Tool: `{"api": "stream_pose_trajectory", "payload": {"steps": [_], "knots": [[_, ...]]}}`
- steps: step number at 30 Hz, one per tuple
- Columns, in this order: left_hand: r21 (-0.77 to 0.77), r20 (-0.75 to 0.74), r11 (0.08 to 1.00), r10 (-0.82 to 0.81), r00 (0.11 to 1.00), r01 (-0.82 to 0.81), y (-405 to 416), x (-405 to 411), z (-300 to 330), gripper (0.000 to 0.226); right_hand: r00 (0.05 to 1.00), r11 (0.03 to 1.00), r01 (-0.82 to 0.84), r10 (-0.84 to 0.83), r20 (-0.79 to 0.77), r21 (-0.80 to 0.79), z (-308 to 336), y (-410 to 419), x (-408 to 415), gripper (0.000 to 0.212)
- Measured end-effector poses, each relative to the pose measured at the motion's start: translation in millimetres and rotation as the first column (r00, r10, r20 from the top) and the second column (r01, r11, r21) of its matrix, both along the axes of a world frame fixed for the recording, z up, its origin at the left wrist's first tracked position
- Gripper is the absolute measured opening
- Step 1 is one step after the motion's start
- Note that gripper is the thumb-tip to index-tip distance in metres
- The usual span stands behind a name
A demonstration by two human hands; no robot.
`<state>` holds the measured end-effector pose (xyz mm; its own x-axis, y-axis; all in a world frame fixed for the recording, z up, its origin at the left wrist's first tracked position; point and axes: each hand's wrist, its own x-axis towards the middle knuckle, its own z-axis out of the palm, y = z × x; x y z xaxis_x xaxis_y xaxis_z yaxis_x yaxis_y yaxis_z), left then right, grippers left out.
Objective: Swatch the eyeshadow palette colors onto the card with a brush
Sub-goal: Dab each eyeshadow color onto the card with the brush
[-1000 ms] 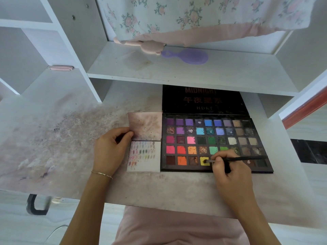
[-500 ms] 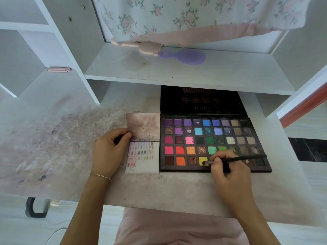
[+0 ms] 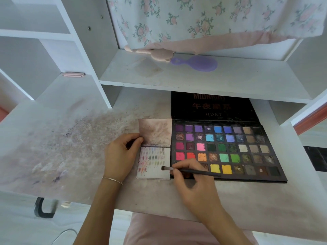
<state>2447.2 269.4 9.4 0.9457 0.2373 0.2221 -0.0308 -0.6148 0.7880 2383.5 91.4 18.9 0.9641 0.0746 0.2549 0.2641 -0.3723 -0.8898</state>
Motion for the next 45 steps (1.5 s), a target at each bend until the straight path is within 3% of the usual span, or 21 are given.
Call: {"api": "stream_pose_trajectory", "payload": {"steps": [8,22,26,31,36,41,45], "knots": [[-0.002,0.015,1.0,-0.023,1.0,0.023,1,1,0,0.011,0.999,0.983,-0.033,0.04,0.034,-0.18,1,21,9,0.018],[0.009,0.015,1.0,-0.009,1.0,0.009,2,0,0,0.01,0.999,0.977,-0.031,0.028,-0.021,-0.212,-1,23,11,0.01],[0.011,0.007,1.0,-0.006,1.0,0.006,1,1,-1,0.01,0.998,0.975,-0.056,0.046,-0.047,-0.216,0,22,10,0.02],[0.016,0.014,1.0,-0.006,1.0,0.005,2,0,-1,0.01,0.999,0.975,-0.037,0.028,-0.047,-0.221,0,23,11,0.01],[0.009,0.012,1.0,-0.006,1.0,0.006,1,0,0,0.01,0.998,0.973,-0.055,0.044,-0.054,-0.225,1,22,10,0.021],[0.013,0.02,1.0,-0.01,1.0,0.01,1,0,1,0.01,0.997,0.971,-0.057,0.041,-0.072,-0.23,1,22,11,0.011],[0.011,0.024,1.0,-0.015,1.0,0.015,1,0,0,0.01,0.996,0.971,-0.067,0.054,-0.065,-0.228,3,21,10,0.018]]}}
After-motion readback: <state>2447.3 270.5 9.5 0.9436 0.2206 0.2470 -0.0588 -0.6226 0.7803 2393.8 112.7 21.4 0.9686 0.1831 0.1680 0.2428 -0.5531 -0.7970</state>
